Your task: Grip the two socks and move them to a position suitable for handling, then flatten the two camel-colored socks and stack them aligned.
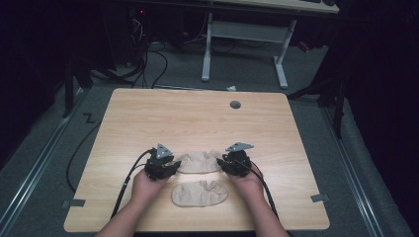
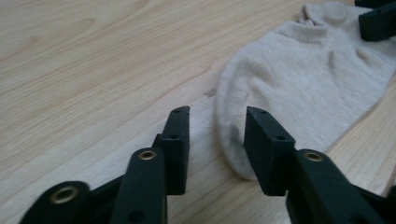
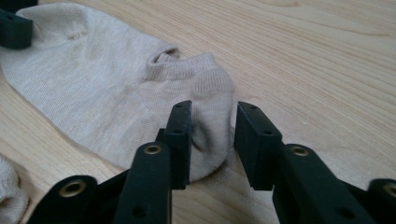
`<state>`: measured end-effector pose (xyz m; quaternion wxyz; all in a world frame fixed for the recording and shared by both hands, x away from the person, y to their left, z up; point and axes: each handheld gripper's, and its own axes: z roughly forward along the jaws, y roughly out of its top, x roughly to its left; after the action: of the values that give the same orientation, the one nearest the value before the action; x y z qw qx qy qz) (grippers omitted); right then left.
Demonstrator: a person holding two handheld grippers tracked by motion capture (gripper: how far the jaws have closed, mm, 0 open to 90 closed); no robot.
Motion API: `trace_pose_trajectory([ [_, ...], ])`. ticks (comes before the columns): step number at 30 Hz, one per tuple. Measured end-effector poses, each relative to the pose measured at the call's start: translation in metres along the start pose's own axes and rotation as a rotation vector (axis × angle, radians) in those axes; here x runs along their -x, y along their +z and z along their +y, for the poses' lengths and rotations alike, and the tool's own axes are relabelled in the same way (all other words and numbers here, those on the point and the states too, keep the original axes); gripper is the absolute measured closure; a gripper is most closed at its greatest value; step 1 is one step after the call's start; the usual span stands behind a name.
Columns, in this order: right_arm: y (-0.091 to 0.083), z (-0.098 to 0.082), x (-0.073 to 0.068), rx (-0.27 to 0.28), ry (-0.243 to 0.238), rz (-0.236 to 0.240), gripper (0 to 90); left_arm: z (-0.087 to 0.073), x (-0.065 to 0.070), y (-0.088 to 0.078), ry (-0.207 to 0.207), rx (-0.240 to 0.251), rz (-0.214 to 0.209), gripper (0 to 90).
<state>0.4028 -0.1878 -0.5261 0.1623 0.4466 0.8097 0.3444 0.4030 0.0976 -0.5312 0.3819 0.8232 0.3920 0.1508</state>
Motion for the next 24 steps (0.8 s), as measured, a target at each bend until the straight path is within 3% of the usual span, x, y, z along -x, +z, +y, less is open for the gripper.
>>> trace_pose_trajectory([
  [4,-0.001,-0.001,-0.003,0.0,-0.004,0.004,77.8,0.002,0.003,0.004,-0.009,0.016,-0.007,72.6],
  [7,-0.003,-0.002,-0.005,-0.005,-0.03,0.006,85.4,0.003,0.004,0.004,-0.01,0.021,-0.018,85.3],
  [14,-0.016,-0.001,-0.008,0.044,-0.043,-0.006,85.7,0.007,0.009,-0.007,0.005,0.071,-0.012,86.5],
  [22,-0.031,-0.003,-0.012,0.094,-0.052,-0.031,85.7,0.011,0.023,-0.021,0.073,0.126,0.004,86.6],
  [24,-0.034,-0.003,-0.012,0.1,-0.052,-0.029,85.7,0.012,0.022,-0.022,0.059,0.132,-0.005,86.6],
])
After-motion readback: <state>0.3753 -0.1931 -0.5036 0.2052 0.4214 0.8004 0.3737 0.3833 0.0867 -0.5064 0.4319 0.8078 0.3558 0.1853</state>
